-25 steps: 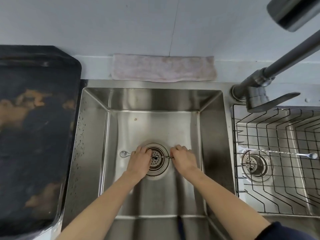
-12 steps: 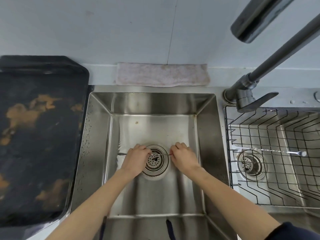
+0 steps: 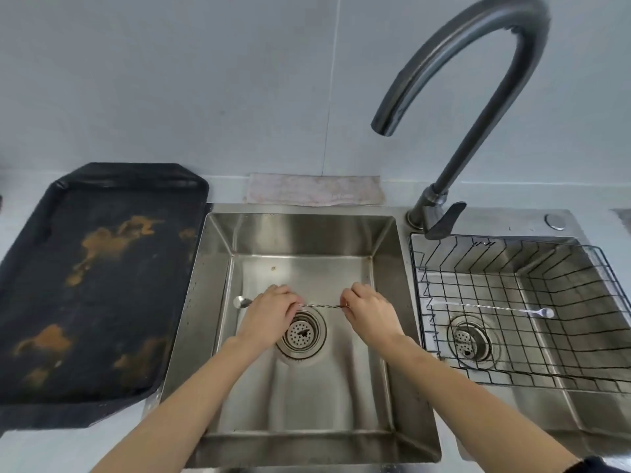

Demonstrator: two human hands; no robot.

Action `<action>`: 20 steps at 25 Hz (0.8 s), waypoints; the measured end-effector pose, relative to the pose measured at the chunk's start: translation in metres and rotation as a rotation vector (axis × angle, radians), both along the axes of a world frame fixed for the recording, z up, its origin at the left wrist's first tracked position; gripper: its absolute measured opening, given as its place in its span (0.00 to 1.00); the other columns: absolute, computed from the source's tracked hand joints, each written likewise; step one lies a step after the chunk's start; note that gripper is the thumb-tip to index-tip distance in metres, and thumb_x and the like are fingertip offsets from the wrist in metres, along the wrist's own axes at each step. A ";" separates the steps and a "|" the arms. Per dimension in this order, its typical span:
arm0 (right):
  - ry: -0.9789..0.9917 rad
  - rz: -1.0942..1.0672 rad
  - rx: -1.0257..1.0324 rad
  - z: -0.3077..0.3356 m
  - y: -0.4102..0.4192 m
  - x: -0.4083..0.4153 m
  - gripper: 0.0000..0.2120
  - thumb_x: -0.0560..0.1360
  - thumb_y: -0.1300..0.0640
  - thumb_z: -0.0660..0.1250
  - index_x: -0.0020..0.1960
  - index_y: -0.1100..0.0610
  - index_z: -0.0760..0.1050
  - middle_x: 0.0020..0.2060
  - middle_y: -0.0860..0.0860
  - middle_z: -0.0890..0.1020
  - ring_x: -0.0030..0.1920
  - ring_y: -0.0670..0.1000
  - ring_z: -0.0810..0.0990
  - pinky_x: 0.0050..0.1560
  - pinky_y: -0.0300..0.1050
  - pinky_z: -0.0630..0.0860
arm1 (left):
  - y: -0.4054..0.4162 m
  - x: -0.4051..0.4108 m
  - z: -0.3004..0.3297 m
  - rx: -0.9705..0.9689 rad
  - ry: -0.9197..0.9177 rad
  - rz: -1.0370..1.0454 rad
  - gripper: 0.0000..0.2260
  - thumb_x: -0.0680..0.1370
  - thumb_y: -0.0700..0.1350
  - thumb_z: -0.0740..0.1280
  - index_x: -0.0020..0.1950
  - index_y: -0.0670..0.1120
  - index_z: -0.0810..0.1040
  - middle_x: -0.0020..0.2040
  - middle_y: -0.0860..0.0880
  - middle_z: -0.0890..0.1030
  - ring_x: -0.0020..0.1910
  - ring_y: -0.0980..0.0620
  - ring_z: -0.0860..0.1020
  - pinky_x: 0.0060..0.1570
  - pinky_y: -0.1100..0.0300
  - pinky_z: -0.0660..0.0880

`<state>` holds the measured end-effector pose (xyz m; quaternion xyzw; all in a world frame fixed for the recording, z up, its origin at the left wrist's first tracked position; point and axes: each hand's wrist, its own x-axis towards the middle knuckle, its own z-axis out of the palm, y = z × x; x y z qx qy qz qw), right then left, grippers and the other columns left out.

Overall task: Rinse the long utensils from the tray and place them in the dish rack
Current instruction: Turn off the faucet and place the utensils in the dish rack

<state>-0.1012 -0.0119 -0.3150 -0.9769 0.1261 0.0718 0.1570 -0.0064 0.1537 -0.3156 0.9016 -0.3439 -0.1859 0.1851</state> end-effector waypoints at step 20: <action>-0.300 -0.138 -0.120 0.065 -0.091 -0.123 0.08 0.77 0.60 0.59 0.51 0.61 0.76 0.49 0.54 0.78 0.52 0.54 0.75 0.44 0.47 0.74 | -0.078 -0.094 0.063 -0.090 -0.154 -0.093 0.12 0.78 0.45 0.58 0.58 0.49 0.78 0.54 0.49 0.78 0.55 0.50 0.75 0.51 0.58 0.71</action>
